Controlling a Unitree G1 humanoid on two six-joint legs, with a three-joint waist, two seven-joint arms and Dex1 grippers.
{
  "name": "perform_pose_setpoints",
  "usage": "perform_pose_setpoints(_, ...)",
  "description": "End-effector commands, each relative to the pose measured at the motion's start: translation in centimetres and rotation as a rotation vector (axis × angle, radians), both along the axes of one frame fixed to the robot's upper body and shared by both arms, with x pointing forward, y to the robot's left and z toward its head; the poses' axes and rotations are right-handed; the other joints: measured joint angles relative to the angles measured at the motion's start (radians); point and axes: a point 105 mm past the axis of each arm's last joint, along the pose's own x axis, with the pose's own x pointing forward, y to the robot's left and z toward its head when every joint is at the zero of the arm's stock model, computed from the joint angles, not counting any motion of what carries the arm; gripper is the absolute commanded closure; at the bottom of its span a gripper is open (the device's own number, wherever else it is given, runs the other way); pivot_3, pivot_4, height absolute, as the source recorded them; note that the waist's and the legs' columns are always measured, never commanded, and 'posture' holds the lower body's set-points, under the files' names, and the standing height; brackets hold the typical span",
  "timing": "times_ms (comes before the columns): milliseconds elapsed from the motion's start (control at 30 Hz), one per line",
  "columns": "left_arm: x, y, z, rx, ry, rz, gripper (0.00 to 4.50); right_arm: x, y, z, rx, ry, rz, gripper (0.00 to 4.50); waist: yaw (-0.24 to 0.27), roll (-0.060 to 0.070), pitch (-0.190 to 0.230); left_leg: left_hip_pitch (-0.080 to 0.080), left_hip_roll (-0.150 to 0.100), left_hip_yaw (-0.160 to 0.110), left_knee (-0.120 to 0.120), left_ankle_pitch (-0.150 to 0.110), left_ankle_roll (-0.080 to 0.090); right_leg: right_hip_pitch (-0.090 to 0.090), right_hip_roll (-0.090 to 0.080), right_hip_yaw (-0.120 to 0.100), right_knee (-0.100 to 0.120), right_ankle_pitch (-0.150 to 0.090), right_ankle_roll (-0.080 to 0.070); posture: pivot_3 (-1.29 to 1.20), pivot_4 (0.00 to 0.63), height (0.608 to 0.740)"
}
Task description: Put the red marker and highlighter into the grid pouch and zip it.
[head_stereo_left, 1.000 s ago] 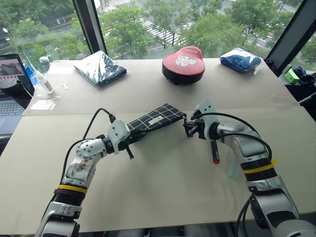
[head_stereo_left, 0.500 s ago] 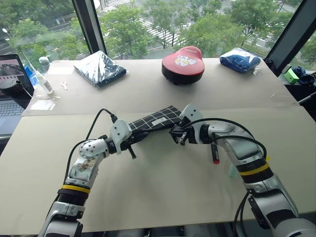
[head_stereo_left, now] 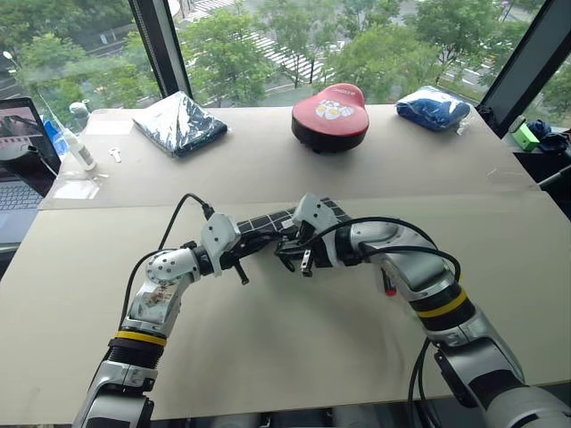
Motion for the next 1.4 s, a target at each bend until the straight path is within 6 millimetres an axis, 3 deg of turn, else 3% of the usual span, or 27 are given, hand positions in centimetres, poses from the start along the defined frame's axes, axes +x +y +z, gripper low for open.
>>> perform_pose_setpoints(33, 0.1, -0.2, 1.1, -0.013, -0.046, -0.005, 4.5, 1.7, -0.1, 1.3, 0.034, -0.047, -0.092, 4.19, -0.002, 0.0, 0.0, 0.0, 0.0, 0.0, 0.0, 0.0, 0.0, 0.0, 0.0, 0.0, 0.0, 0.0, 0.0, 0.0, 0.15, 0.74)
perform_pose_setpoints(100, 0.1, -0.2, 1.1, -0.013, -0.047, -0.004, 4.5, 2.1, -0.8, 1.6, 0.048, -0.039, -0.113, 3.8, -0.002, 0.0, 0.0, 0.0, 0.0, 0.0, -0.001, 0.0, -0.001, -0.001, 0.0, 0.0, 0.0, 0.0, 0.0, 0.0, 0.15, 0.74)
perform_pose_setpoints(200, 0.1, -0.2, 1.1, -0.015, -0.048, -0.003, 4.5, 2.0, -2.4, 2.4, 0.055, -0.034, -0.133, 2.76, 0.0, 0.0, 0.0, -0.001, 0.0, 0.0, -0.001, 0.0, -0.001, -0.001, 0.0, 0.0, 0.001, 0.0, 0.0, 0.0, 0.15, 0.74)
perform_pose_setpoints(367, -0.1, -0.6, 1.2, -0.027, -0.05, -0.003, 4.5, -0.2, -5.9, 4.3, 0.115, 0.039, -0.136, 1.08, 0.005, 0.0, 0.0, -0.001, 0.0, 0.0, -0.001, 0.0, 0.0, 0.0, 0.0, 0.0, 0.0, 0.0, 0.0, 0.0, 0.15, 0.74)
perform_pose_setpoints(500, 0.0, -1.2, 2.0, -0.104, -0.043, 0.023, 4.5, -4.1, -10.3, 5.8, 0.108, -0.002, -0.172, 1.08, 0.019, 0.0, 0.0, -0.001, 0.001, -0.001, -0.002, 0.0, 0.0, 0.0, 0.0, -0.001, -0.001, 0.0, 0.0, 0.0, 0.15, 0.74)
perform_pose_setpoints(633, 0.5, -1.4, 3.1, -0.197, -0.016, 0.057, 4.5, -5.1, -14.8, 6.1, 0.091, -0.013, -0.41, 1.08, 0.023, 0.0, 0.0, -0.004, 0.0, -0.002, 0.001, -0.001, 0.001, 0.0, -0.002, 0.0, -0.002, 0.0, 0.0, 0.0, 0.15, 0.74)
perform_pose_setpoints(700, 0.7, -1.3, 3.1, -0.22, 0.001, 0.07, 4.5, -4.7, -18.4, 5.3, 0.044, -0.028, -0.649, 1.08, 0.025, -0.001, 0.0, -0.003, 0.001, -0.002, 0.003, -0.002, 0.003, 0.001, -0.002, 0.0, -0.002, 0.0, 0.0, 0.0, 0.15, 0.74)
perform_pose_setpoints(833, 0.9, -1.3, 2.6, -0.219, 0.03, 0.066, 4.5, -5.6, -23.1, 1.8, -0.087, 0.057, -0.962, 1.08, 0.03, -0.001, 0.0, -0.003, 0.0, -0.002, 0.003, -0.002, 0.003, 0.001, -0.003, 0.0, -0.001, 0.0, 0.0, 0.0, 0.15, 0.74)
perform_pose_setpoints(967, 1.1, -1.6, 2.4, -0.22, 0.047, 0.045, 4.5, -6.8, -23.9, 0.2, -0.131, 0.091, -1.1, 1.08, 0.028, -0.001, 0.0, -0.003, 0.0, -0.001, 0.003, -0.001, 0.002, 0.0, -0.003, 0.001, -0.001, 0.0, 0.0, 0.0, 0.15, 0.74)
perform_pose_setpoints(1133, 1.3, -2.4, 2.1, -0.219, 0.055, 0.017, 4.5, -7.4, -23.4, -1.6, -0.145, 0.159, -1.176, 1.08, 0.03, -0.001, 0.0, -0.002, 0.0, -0.001, 0.004, -0.002, 0.003, 0.001, -0.002, 0.001, -0.001, 0.0, 0.0, 0.0, 0.15, 0.74)
perform_pose_setpoints(1400, 0.8, -3.4, 1.7, -0.227, 0.068, -0.011, 4.5, -7.1, -24.7, -2.4, -0.185, 0.159, -1.293, 1.08, 0.03, -0.001, 0.0, -0.003, -0.001, -0.001, 0.005, -0.002, 0.004, 0.002, -0.002, 0.001, -0.001, 0.0, 0.001, 0.0, 0.15, 0.74)
